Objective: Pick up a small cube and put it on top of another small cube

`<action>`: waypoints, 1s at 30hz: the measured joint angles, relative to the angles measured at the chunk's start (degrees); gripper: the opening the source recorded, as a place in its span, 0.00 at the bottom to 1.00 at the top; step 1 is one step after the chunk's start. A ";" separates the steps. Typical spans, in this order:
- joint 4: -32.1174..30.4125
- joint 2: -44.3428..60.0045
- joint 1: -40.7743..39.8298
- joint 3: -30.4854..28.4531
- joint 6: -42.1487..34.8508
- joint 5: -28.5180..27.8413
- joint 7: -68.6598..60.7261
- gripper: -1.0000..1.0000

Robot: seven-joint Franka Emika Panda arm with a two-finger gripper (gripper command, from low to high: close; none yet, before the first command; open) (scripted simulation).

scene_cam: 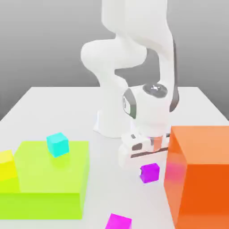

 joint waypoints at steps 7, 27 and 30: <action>0.51 -2.60 -4.51 4.57 -5.80 3.01 -2.59 0.00; -2.09 -14.16 -5.48 7.08 -12.07 4.15 -2.74 0.00; -3.14 -16.49 -5.69 7.24 -11.77 2.84 -1.55 0.00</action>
